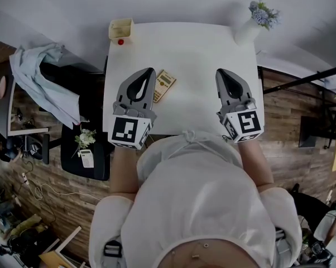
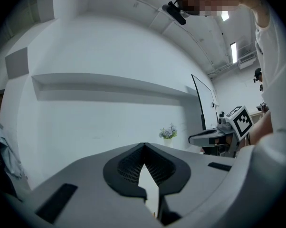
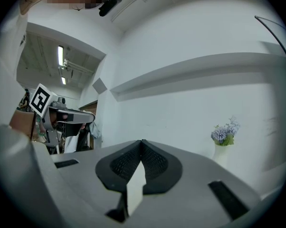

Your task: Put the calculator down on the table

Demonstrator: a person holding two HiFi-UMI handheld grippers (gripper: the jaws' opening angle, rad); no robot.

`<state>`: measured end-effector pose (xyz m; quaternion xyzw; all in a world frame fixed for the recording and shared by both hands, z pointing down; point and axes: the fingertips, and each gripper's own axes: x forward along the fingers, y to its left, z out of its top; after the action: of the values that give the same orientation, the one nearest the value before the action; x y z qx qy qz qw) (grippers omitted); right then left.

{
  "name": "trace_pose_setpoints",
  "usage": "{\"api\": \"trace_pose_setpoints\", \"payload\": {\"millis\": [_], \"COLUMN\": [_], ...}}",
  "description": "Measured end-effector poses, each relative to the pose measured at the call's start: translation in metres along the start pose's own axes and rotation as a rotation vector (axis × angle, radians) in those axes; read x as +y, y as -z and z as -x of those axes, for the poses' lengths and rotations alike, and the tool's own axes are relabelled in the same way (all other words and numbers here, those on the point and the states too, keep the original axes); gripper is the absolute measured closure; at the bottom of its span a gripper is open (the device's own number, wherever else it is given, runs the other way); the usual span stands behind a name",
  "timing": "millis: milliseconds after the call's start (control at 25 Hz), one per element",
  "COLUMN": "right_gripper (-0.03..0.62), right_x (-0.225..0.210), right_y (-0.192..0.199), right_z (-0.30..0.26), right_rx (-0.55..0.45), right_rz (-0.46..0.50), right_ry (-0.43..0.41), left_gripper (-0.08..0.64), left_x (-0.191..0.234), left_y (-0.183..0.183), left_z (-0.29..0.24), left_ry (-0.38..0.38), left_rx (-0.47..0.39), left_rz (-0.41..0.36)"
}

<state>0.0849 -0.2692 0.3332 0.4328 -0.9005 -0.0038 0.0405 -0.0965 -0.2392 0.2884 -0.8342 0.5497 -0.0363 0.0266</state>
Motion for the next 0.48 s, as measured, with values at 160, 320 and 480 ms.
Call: {"api": "trace_pose_setpoints", "payload": {"millis": [160, 320, 480], "right_gripper": [0.591, 0.591, 0.591], "right_x": [0.0, 0.001, 0.003], "right_y": [0.001, 0.001, 0.003], "right_z": [-0.004, -0.009, -0.013], "right_rx": [0.0, 0.004, 0.009], "right_rz": [0.006, 0.007, 0.003], "right_ry": [0.001, -0.002, -0.005], "left_gripper": [0.541, 0.541, 0.541], "left_x": [0.002, 0.009, 0.013], "left_y": [0.0, 0.005, 0.008], "left_z": [-0.002, -0.004, -0.004], "left_ry": [0.002, -0.008, -0.016], "left_rx": [-0.009, 0.001, 0.011], "left_rz": [0.024, 0.032, 0.036]}}
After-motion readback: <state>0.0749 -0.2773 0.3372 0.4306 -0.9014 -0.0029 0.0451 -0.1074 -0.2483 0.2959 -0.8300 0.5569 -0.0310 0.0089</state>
